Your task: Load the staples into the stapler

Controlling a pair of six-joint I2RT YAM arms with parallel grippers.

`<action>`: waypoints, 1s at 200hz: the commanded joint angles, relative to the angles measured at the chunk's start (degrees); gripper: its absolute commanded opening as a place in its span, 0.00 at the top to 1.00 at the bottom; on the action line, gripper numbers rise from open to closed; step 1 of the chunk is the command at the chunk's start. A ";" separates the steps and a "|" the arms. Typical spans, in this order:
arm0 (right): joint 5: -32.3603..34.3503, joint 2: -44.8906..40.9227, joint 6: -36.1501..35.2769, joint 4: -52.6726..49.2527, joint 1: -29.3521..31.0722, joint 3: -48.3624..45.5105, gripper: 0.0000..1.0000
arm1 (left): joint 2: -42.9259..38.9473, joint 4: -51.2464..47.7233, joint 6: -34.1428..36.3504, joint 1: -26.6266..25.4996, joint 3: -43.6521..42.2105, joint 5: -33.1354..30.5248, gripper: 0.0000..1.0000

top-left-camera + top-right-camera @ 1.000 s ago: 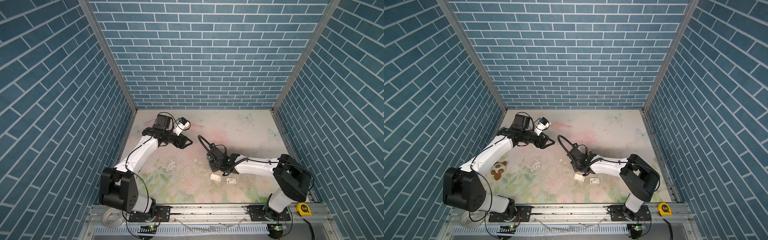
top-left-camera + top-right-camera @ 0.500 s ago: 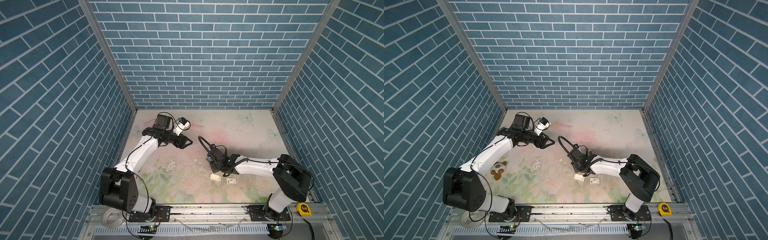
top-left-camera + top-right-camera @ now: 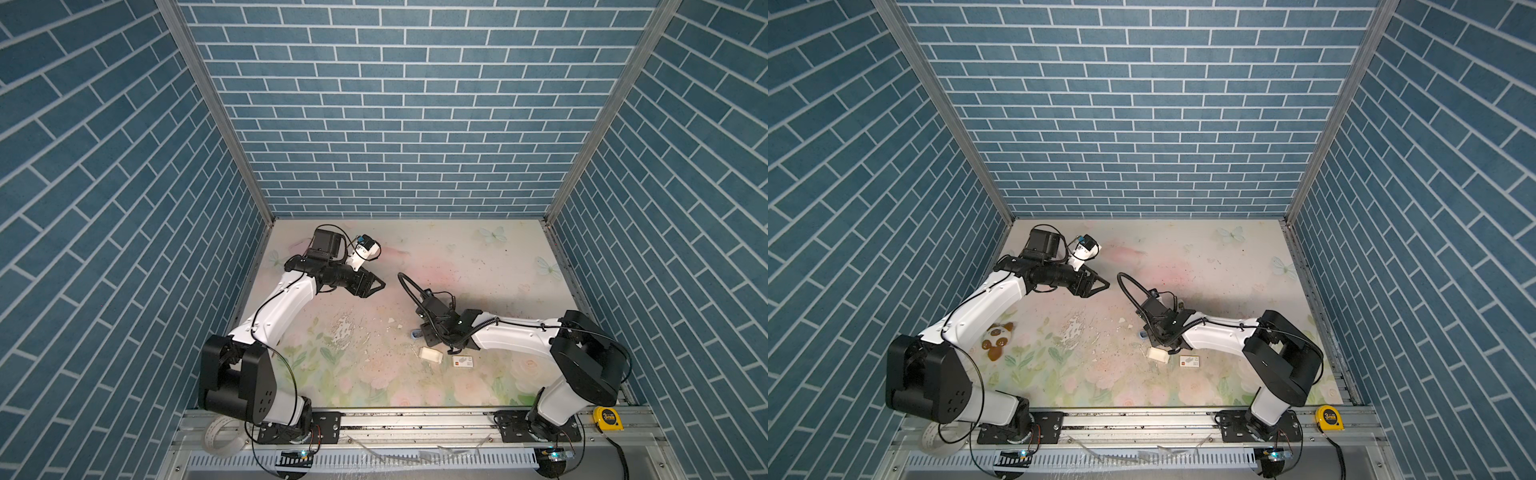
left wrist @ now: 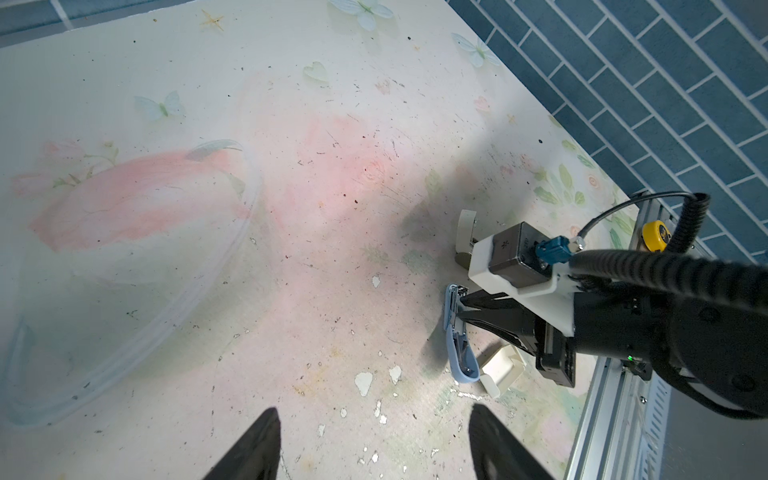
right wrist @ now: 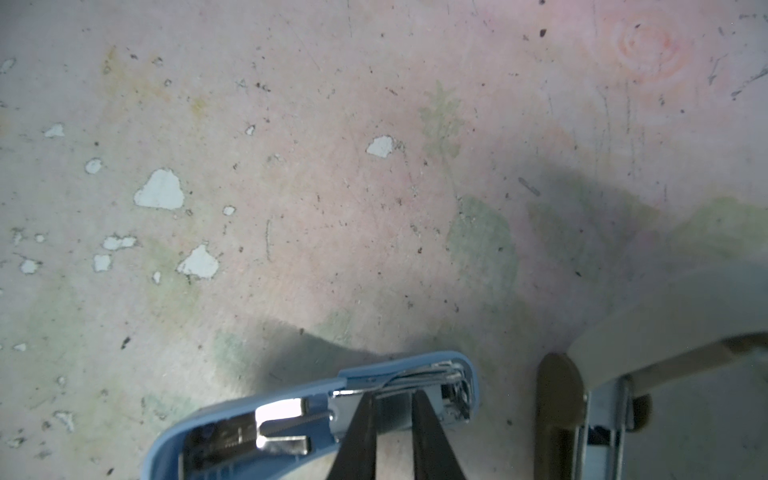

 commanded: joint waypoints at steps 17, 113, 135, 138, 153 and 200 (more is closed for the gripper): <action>1.38 -0.18 -0.35 -1.94 -0.10 -0.10 0.82 | -1.22 0.22 0.17 0.44 -0.93 0.40 0.27; 2.53 2.10 -1.30 -3.38 -0.17 2.19 0.80 | -1.20 0.23 0.20 0.44 -1.02 0.49 0.27; 2.70 2.75 -1.40 -3.88 -0.16 3.01 0.79 | -1.22 0.21 0.17 0.44 -1.18 0.49 0.27; 2.77 2.76 -1.40 -3.92 -0.15 3.05 0.79 | -1.22 0.21 0.17 0.44 -1.19 0.47 0.27; 2.98 2.77 -1.49 -4.28 -0.15 3.37 0.79 | -1.22 0.21 0.26 0.44 -1.20 0.46 0.27; 2.53 -0.29 -1.82 -4.46 -0.14 3.33 0.76 | -1.22 0.30 0.27 0.44 -1.08 0.58 0.27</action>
